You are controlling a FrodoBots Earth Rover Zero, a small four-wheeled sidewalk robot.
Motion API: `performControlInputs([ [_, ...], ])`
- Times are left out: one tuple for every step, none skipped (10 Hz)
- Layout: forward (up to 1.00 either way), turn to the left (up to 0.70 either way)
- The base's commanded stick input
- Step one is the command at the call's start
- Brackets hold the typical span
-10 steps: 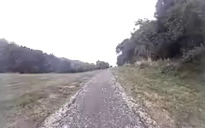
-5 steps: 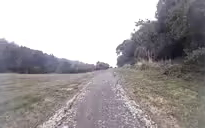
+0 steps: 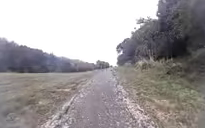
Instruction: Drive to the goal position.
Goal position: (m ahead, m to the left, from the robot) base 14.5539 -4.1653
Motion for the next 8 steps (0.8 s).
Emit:
performControlInputs([
  [0.45,0.00],
  [0.45,0.00],
  [0.45,0.00],
  [0.45,0.00],
  [0.45,0.00],
  [0.45,0.00],
  [0.45,0.00],
  [0.45,0.00],
])
